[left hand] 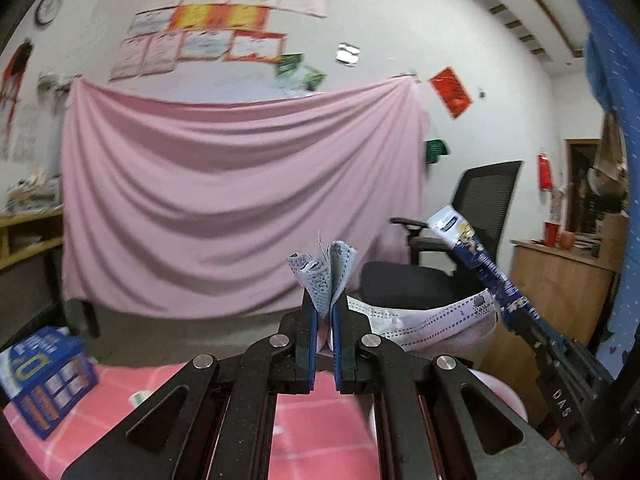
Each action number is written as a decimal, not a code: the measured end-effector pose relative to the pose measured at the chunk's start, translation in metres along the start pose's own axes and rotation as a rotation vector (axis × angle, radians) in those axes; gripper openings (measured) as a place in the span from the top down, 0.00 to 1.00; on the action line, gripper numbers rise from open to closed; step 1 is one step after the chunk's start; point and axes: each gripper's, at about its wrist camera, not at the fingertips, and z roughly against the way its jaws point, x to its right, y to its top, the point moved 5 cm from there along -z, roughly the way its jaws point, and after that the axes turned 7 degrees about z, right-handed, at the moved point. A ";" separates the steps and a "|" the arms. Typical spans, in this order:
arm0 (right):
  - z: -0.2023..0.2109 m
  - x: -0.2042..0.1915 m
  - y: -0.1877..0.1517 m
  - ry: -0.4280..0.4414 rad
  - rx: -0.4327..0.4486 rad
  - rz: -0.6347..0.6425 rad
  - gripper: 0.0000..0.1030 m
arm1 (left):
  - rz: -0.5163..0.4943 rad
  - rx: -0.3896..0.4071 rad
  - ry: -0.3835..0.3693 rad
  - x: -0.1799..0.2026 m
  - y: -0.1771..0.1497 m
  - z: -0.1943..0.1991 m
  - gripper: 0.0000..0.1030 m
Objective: Collect trash
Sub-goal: 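Carry the grey mask and navy wrapper over the bucket with both grippers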
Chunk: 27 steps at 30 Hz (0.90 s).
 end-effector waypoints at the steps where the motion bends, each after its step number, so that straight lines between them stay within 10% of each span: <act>1: 0.001 0.008 -0.002 -0.016 -0.007 -0.010 0.93 | -0.013 0.002 -0.017 0.010 -0.001 -0.005 0.96; 27: -0.018 0.089 -0.068 -0.168 -0.417 -0.150 0.91 | 0.011 -0.375 -0.088 0.085 -0.087 -0.128 0.95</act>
